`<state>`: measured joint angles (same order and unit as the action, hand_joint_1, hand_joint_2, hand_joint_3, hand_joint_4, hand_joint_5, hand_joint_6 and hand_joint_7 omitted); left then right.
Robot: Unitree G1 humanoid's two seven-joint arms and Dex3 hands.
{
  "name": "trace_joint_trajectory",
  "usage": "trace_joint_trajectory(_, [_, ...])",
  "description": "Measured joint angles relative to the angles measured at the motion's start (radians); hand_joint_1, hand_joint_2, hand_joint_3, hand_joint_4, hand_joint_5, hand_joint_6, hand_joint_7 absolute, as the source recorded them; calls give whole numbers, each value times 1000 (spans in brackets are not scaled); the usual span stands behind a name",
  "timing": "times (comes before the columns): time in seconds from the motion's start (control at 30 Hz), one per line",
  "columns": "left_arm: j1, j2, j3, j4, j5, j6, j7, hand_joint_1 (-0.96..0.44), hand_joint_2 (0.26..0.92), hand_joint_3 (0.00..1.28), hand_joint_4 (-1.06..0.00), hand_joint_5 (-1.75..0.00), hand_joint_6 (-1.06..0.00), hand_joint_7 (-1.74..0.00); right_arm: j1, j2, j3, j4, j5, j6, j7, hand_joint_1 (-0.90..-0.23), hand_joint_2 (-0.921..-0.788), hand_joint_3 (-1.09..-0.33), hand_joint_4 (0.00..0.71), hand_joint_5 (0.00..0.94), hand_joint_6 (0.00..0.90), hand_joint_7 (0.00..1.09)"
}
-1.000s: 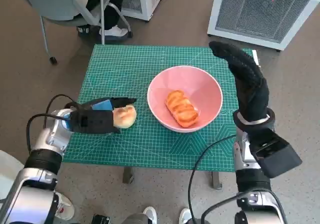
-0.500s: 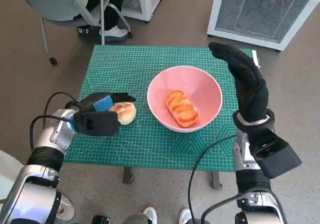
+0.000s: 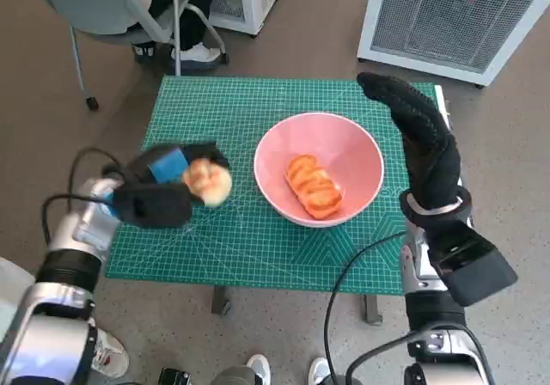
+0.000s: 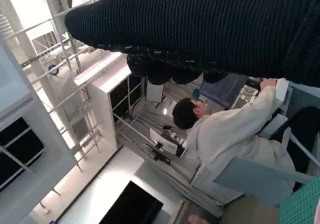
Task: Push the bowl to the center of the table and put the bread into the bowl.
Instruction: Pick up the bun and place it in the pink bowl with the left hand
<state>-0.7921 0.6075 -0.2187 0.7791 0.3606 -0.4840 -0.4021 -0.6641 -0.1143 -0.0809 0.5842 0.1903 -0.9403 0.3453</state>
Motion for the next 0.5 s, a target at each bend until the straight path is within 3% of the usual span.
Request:
trace_joint_trajectory(0.2, [-23,0,42,-188,-29,32,-5,-1,920,110,-595,-1260,-620,-1185,0,1,2,0,-1,1,0,-562,-921,-808,323,28,-1,752])
trace_joint_trajectory(0.5, [-59,-53,43,-331,-42,46,-5,0,920,104,-609,-1193,-621,-1235,0,1,2,1,-1,1,0,-563,-921,-810,322,30,-1,752])
